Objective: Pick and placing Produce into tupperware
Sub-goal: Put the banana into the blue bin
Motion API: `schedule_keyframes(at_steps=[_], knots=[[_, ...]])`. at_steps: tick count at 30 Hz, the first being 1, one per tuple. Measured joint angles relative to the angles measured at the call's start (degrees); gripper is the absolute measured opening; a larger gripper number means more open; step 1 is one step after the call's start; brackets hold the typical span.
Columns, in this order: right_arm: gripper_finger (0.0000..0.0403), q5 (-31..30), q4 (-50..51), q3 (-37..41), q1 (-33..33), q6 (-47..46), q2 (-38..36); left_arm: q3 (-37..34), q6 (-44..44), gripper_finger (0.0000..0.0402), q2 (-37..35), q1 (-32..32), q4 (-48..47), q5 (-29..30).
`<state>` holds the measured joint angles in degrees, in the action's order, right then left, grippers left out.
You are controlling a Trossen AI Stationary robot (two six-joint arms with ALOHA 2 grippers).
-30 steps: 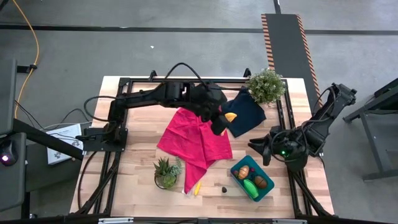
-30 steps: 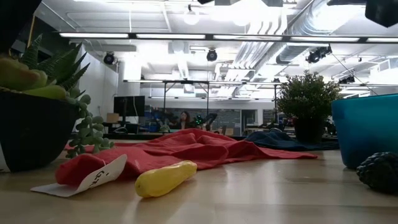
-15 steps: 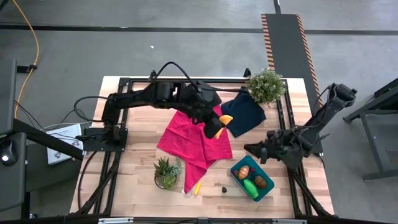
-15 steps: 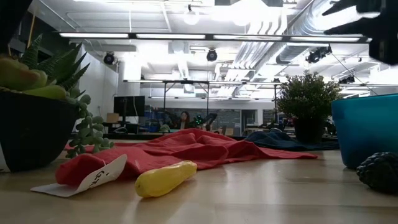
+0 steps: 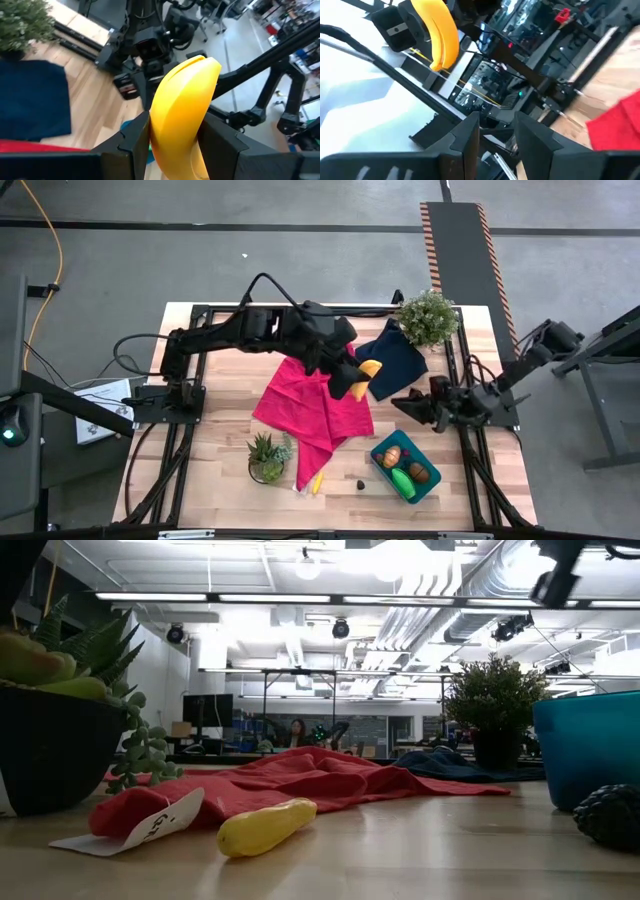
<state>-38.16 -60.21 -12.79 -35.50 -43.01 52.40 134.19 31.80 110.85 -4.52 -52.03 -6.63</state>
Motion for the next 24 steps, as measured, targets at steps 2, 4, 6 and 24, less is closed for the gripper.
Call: schedule_keyframes(at_steps=[2, 4, 6, 24], knots=[[0.0115, 2.96, 2.45, -1.66, 2.27, 0.68, 0.0, 0.0, 0.13, 0.014, 0.0, 0.03, 1.16, -0.12], [0.012, 5.56, 4.76, -3.67, 4.11, 2.07, 0.04, 0.0, 0.55, 0.014, 0.0, 0.09, 1.79, -0.24], [0.0138, 8.28, 7.21, -6.04, 5.9, 2.59, 0.04, 0.0, 1.03, 0.014, 0.03, 0.48, 1.75, -0.41], [0.0326, 12.41, 25.86, -21.16, 10.42, 8.56, 0.44, 0.02, 3.27, 0.014, 0.68, 2.02, 6.65, 2.6]])
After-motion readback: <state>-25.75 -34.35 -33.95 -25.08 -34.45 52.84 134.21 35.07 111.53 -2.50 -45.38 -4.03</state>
